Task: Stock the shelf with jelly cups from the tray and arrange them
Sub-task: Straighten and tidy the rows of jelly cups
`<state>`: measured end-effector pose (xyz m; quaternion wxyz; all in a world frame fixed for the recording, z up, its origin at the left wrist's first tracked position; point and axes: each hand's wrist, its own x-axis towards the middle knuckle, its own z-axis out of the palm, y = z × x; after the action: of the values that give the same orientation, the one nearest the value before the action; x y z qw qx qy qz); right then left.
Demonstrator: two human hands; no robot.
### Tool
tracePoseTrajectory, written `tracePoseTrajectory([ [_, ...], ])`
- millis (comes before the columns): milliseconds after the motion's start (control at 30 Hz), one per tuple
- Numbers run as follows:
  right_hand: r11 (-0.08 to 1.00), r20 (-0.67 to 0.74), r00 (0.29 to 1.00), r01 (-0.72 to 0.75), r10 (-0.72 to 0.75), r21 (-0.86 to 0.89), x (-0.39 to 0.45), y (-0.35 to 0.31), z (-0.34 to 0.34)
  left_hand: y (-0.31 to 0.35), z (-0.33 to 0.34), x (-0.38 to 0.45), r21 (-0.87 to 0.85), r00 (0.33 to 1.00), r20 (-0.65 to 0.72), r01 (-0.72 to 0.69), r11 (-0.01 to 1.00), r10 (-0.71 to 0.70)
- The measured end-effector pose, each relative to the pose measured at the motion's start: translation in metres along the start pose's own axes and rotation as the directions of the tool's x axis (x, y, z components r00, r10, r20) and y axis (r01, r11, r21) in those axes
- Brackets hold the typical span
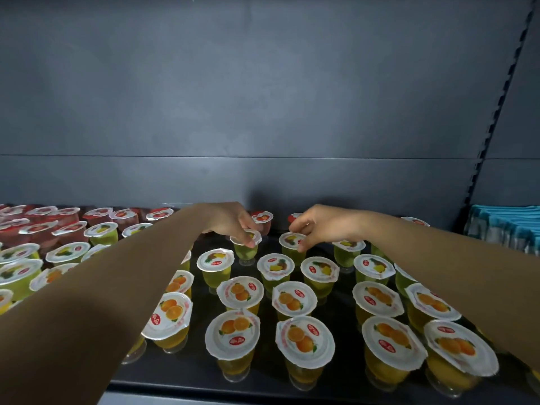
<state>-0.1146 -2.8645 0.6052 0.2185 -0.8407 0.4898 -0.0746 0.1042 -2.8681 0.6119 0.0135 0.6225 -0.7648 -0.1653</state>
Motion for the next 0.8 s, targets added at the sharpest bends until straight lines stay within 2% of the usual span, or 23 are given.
tracePoseTrajectory([
  [200, 1.0, 0.001, 1.0, 0.0, 0.0, -0.005, 0.015, -0.014, 0.004, -0.028, -0.008, -0.003, 0.074, 0.999, -0.042, 0.035, 0.997, -0.032],
  [333, 1.0, 0.004, 1.0, 0.003, -0.003, 0.006, 0.025, -0.023, 0.009, -0.045, -0.011, -0.006, 0.058, 0.998, -0.062, 0.025, 0.998, -0.021],
  [800, 0.998, -0.02, 0.999, -0.033, 0.034, 0.047, 0.039, -0.036, 0.019, -0.053, -0.014, -0.003, 0.046, 1.0, -0.028, 0.005, 0.999, -0.003],
])
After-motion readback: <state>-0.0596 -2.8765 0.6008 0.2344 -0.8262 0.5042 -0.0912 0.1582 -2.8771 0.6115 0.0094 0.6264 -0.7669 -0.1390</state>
